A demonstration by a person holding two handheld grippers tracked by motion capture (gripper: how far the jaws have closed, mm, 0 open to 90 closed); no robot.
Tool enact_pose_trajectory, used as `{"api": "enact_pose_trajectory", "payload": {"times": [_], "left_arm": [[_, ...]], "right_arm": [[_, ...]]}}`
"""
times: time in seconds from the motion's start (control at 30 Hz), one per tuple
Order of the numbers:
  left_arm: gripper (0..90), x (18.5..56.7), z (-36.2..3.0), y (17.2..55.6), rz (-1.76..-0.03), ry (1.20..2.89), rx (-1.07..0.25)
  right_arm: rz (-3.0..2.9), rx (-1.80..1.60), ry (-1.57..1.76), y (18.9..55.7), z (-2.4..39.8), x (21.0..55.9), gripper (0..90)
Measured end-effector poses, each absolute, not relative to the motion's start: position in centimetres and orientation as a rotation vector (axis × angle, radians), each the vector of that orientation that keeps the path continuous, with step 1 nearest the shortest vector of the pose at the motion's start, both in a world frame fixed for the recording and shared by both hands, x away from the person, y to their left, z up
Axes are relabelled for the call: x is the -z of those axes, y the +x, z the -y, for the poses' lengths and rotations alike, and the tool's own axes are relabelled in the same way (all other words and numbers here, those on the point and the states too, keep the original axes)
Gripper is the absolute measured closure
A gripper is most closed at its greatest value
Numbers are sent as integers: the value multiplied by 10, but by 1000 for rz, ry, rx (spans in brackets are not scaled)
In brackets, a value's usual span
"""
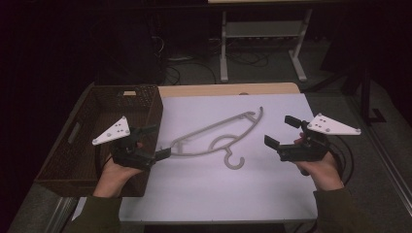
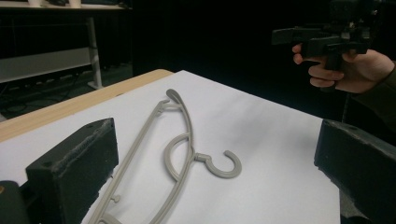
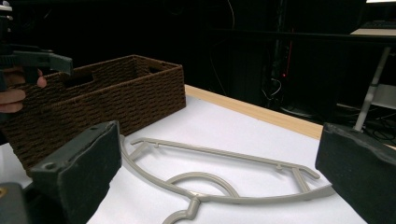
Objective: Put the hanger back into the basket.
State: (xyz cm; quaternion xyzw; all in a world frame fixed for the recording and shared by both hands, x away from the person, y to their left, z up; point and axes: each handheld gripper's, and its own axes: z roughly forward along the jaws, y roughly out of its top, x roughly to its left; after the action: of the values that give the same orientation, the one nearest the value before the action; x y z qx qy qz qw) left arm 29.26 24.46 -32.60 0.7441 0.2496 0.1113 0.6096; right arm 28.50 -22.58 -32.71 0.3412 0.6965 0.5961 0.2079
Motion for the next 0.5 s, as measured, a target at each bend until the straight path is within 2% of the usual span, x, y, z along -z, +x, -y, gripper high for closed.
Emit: {"api": "enact_pose_trajectory", "payload": {"times": [0.5], "left_arm": [[0, 336, -201, 299, -556, 1855, -226]], "right_arm": [[-1996, -1589, 955, 295, 218, 332, 0]]}}
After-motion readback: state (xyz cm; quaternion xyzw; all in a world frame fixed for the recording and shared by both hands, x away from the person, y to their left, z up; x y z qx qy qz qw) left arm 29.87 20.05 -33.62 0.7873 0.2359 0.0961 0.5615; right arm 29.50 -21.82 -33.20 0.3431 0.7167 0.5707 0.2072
